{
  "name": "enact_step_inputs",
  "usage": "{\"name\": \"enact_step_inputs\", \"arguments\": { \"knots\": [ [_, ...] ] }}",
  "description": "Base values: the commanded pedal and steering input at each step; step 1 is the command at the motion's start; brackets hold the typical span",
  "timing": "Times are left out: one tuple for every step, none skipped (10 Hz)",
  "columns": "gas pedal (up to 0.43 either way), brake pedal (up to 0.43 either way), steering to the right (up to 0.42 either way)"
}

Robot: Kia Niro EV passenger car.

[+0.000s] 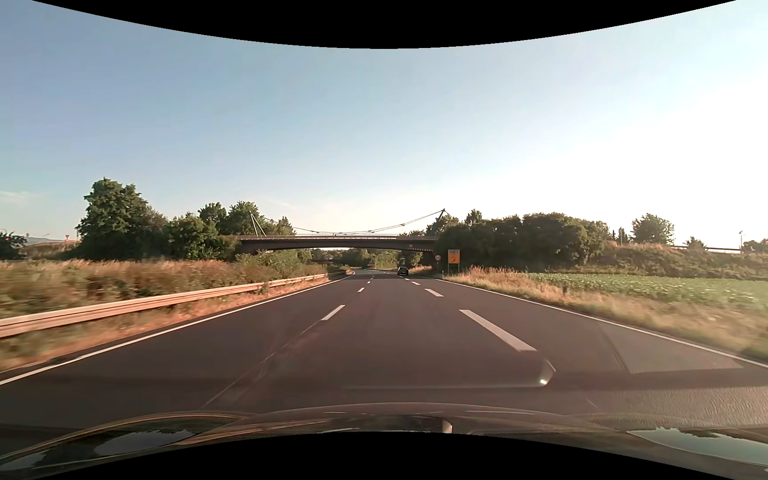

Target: Follow the waypoints while adhering to traffic rules and regulations

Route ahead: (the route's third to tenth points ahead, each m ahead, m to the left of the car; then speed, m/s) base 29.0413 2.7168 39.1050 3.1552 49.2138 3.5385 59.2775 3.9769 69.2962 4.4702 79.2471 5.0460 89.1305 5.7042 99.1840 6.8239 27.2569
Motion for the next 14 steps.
{"name": "enact_step_inputs", "arguments": {
  "knots": [
    [0.169,0.000,-0.005],
    [0.169,0.000,-0.005],
    [0.169,0.000,-0.005],
    [0.169,0.000,-0.005],
    [0.169,0.000,-0.005],
    [0.169,0.000,-0.005],
    [0.169,0.000,-0.005],
    [0.169,0.000,-0.005],
    [0.169,0.000,-0.005],
    [0.169,0.000,-0.005],
    [0.169,0.000,-0.005],
    [0.169,0.000,-0.005],
    [0.169,0.000,-0.005],
    [0.169,0.000,-0.005]
  ]
}}
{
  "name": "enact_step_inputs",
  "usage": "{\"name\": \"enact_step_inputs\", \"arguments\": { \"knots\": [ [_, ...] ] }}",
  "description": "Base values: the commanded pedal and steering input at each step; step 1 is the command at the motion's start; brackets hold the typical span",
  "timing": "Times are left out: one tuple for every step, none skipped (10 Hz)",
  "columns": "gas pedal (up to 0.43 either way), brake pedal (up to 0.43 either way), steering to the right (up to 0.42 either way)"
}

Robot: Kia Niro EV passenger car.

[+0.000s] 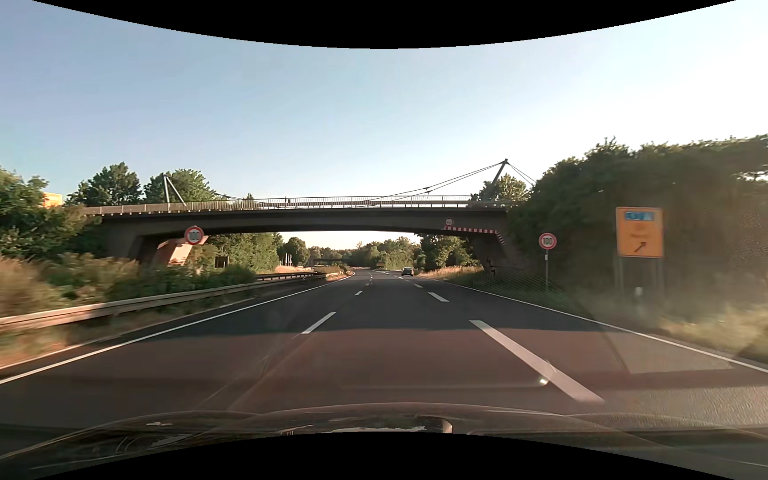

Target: Follow the waypoints while adhering to traffic rules and regulations

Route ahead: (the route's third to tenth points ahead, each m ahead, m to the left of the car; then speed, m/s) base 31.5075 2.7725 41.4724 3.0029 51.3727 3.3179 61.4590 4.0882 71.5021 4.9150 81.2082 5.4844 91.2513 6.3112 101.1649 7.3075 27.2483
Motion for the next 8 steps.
{"name": "enact_step_inputs", "arguments": {
  "knots": [
    [0.169,0.000,-0.005],
    [0.169,0.000,-0.005],
    [0.169,0.000,-0.005],
    [0.169,0.000,-0.005],
    [0.169,0.000,-0.005],
    [0.169,0.000,-0.005],
    [0.169,0.000,-0.006],
    [0.169,0.000,-0.006]
  ]
}}
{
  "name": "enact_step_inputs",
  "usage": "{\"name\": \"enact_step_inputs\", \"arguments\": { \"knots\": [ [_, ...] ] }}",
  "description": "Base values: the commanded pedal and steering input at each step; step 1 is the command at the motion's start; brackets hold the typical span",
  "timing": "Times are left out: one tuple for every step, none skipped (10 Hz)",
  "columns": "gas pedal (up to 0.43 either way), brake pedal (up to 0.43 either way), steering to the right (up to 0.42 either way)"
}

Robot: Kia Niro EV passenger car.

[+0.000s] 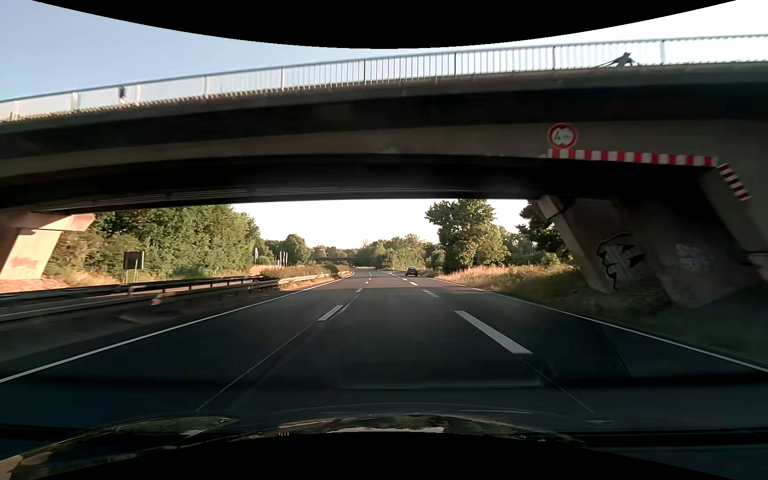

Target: Follow the waypoints while adhering to traffic rules and regulations

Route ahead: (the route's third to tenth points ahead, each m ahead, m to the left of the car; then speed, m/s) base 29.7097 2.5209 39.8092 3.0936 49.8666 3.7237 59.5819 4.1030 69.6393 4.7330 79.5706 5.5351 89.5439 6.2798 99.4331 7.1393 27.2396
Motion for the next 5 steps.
{"name": "enact_step_inputs", "arguments": {
  "knots": [
    [0.169,0.000,-0.006],
    [0.169,0.000,-0.006],
    [0.169,0.000,-0.006],
    [0.169,0.000,-0.006],
    [0.169,0.000,-0.006]
  ]
}}
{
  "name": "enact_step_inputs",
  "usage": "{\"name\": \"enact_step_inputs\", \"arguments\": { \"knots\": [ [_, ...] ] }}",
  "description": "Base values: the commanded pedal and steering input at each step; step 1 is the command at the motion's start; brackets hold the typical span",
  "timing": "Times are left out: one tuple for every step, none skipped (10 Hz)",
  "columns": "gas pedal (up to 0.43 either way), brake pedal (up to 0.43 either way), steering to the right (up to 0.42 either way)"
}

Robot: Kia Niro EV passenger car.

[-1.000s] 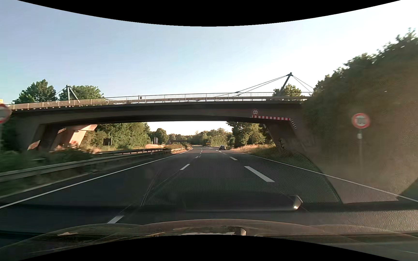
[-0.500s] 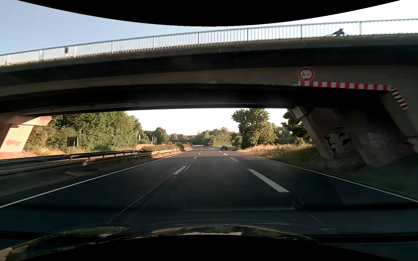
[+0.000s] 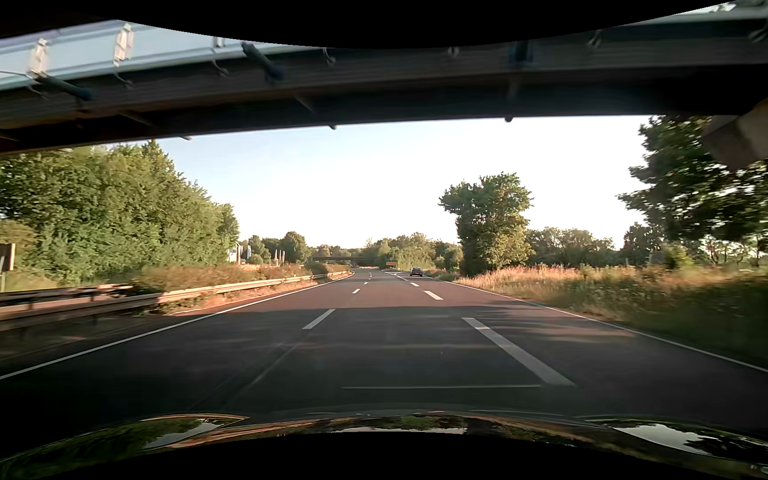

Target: Follow the waypoints while adhering to traffic rules and regulations

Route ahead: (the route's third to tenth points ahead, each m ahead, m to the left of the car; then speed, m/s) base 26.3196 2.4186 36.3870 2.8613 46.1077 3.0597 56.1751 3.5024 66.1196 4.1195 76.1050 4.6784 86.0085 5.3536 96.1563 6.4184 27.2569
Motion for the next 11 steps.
{"name": "enact_step_inputs", "arguments": {
  "knots": [
    [0.169,0.000,-0.006],
    [0.169,0.000,-0.006],
    [0.169,0.000,-0.006],
    [0.169,0.000,-0.006],
    [0.169,0.000,-0.006],
    [0.169,0.000,-0.006],
    [0.169,0.000,-0.006],
    [0.169,0.000,-0.006],
    [0.169,0.000,-0.006],
    [0.169,0.000,-0.006],
    [0.169,0.000,-0.006]
  ]
}}
